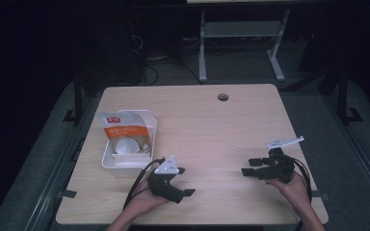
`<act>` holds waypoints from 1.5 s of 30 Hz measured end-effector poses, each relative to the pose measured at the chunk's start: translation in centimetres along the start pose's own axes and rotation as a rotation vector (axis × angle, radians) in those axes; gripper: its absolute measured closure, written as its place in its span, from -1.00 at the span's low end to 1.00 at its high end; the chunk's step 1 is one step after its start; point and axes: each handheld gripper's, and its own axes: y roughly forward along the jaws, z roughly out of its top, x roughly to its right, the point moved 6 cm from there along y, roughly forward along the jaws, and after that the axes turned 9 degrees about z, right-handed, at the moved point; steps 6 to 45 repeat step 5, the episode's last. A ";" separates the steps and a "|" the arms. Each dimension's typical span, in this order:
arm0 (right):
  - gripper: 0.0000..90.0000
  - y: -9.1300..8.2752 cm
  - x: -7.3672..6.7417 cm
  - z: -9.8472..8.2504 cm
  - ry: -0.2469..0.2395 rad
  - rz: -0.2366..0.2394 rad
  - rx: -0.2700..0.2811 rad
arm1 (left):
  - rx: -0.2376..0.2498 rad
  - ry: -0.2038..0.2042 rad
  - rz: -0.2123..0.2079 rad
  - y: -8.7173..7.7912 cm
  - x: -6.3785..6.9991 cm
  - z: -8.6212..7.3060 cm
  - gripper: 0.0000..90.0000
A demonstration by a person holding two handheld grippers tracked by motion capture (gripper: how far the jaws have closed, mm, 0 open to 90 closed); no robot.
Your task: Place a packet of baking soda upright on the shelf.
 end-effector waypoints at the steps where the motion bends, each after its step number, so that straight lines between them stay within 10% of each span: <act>1: -0.28 0.0 -0.1 -0.1 0.000 -0.002 0.005 | 0.000 0.001 0.000 0.0 0.0 0.0 -0.60; 45: -0.28 -0.1 -0.5 -0.8 -0.006 -0.013 0.012 | -0.002 0.005 -0.001 0.0 0.1 0.0 -0.59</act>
